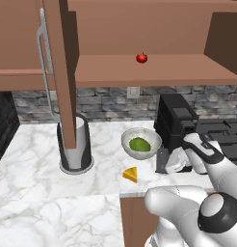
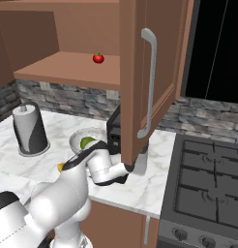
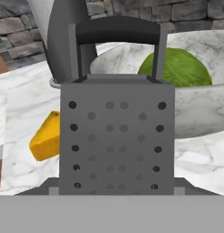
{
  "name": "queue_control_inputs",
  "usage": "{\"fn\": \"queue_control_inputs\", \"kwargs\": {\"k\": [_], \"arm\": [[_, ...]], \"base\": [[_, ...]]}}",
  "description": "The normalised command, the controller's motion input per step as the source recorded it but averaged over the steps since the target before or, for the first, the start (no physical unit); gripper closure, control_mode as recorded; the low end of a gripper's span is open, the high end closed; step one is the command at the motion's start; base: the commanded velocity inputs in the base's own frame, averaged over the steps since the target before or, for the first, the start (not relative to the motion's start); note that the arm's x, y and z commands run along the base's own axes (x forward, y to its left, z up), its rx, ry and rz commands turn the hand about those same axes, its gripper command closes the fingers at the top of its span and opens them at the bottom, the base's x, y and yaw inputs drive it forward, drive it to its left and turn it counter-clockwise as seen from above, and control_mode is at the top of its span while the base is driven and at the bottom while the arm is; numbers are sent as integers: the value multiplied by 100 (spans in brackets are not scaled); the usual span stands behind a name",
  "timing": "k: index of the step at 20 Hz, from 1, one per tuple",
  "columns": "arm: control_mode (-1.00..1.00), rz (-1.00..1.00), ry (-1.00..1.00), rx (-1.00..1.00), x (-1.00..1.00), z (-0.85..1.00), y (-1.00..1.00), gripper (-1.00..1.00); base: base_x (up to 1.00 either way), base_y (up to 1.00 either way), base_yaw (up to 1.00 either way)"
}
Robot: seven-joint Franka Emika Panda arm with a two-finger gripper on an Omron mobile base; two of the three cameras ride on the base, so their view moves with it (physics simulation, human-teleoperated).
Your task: Pick the cheese from the fridge and the cheese grater from the cabinet and place them next to the salad bowl.
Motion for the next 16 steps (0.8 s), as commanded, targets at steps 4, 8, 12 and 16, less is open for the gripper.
{"fn": "queue_control_inputs", "kwargs": {"k": [4, 8, 12, 16], "arm": [[-100, -5, -7, -8, 0, -37, 31, 100], [-100, -4, 0, -6, -4, -38, 31, 100], [-100, -2, 0, -4, -7, -37, 31, 100], [-100, -2, 0, -1, -9, -37, 28, 100]], "base": [[0, 0, 0], [0, 0, 0], [0, 0, 0], [0, 0, 0]]}}
